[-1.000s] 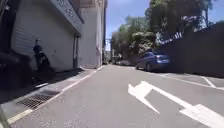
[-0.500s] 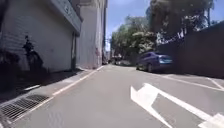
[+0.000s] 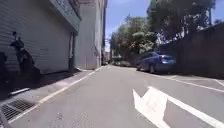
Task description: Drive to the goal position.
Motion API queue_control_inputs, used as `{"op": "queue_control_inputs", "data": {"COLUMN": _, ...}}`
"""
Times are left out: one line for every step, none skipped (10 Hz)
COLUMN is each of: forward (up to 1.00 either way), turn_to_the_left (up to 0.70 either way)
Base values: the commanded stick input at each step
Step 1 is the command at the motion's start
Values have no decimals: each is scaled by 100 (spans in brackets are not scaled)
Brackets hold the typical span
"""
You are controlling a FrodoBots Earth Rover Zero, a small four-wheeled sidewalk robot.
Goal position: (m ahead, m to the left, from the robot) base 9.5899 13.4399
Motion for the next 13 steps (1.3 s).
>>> {"op": "queue_control_inputs", "data": {"forward": 70, "turn_to_the_left": 0}}
{"op": "queue_control_inputs", "data": {"forward": 70, "turn_to_the_left": 0}}
{"op": "queue_control_inputs", "data": {"forward": 70, "turn_to_the_left": 0}}
{"op": "queue_control_inputs", "data": {"forward": 70, "turn_to_the_left": 0}}
{"op": "queue_control_inputs", "data": {"forward": 70, "turn_to_the_left": 0}}
{"op": "queue_control_inputs", "data": {"forward": 70, "turn_to_the_left": 0}}
{"op": "queue_control_inputs", "data": {"forward": 70, "turn_to_the_left": 0}}
{"op": "queue_control_inputs", "data": {"forward": 70, "turn_to_the_left": 0}}
{"op": "queue_control_inputs", "data": {"forward": 70, "turn_to_the_left": 0}}
{"op": "queue_control_inputs", "data": {"forward": 70, "turn_to_the_left": 0}}
{"op": "queue_control_inputs", "data": {"forward": 70, "turn_to_the_left": 0}}
{"op": "queue_control_inputs", "data": {"forward": 70, "turn_to_the_left": 0}}
{"op": "queue_control_inputs", "data": {"forward": 70, "turn_to_the_left": 1}}
